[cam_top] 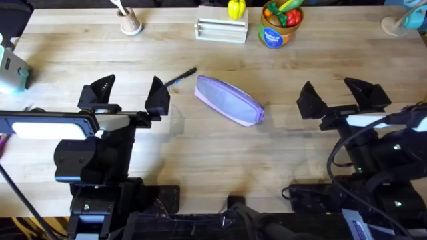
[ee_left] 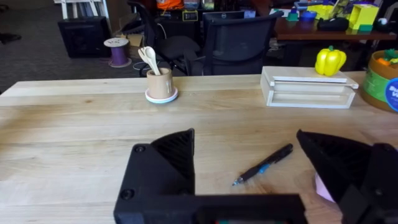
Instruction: Unzip the bag, pick up the pens from the table one at a time and place them inside, then zip the bag closed.
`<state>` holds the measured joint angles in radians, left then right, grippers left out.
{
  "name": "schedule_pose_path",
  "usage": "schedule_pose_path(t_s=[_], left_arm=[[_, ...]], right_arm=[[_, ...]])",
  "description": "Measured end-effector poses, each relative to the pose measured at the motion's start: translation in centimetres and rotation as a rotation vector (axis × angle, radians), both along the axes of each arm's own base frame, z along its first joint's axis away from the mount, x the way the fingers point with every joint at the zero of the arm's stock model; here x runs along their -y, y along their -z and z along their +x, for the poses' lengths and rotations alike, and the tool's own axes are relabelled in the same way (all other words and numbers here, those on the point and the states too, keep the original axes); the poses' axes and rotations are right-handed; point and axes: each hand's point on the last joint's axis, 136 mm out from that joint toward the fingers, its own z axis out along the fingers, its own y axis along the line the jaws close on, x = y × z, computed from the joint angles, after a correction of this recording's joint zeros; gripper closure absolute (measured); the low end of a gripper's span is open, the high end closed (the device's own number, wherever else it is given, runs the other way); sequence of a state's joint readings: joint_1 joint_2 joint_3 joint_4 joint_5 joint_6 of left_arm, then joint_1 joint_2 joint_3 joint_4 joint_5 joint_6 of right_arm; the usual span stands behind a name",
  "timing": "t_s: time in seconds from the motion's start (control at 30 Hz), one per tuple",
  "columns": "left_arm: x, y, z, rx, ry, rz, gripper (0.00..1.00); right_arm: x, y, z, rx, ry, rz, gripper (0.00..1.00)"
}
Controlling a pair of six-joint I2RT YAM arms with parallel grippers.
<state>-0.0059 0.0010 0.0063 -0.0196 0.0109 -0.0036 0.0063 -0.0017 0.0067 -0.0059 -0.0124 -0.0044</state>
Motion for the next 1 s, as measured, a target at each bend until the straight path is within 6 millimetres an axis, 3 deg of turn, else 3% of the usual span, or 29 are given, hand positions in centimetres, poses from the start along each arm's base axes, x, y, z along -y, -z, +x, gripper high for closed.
schedule_pose_path(t_s=[0.5, 0.7, 0.83, 1.0], left_arm=[[0.5, 0.1, 0.0, -0.003, 0.028, 0.015, 0.009], [1.6, 0.7, -0.4, -0.060, 0.097, 0.109, 0.010], [2.1, -1.6, -0.7, -0.089, 0.133, 0.174, 0.010], [3.6, -5.9, 0.4, -0.104, 0.236, 0.284, 0.010]], right_arm=[[0.0, 0.4, -0.1, -0.025, 0.002, 0.005, 0.005], [-0.1, 1.3, -1.3, -0.155, 0.003, 0.039, 0.005], [-0.1, 1.6, -2.6, -0.274, 0.004, 0.049, 0.008], [-0.2, -3.0, -3.2, -0.299, 0.002, 0.053, 0.005]])
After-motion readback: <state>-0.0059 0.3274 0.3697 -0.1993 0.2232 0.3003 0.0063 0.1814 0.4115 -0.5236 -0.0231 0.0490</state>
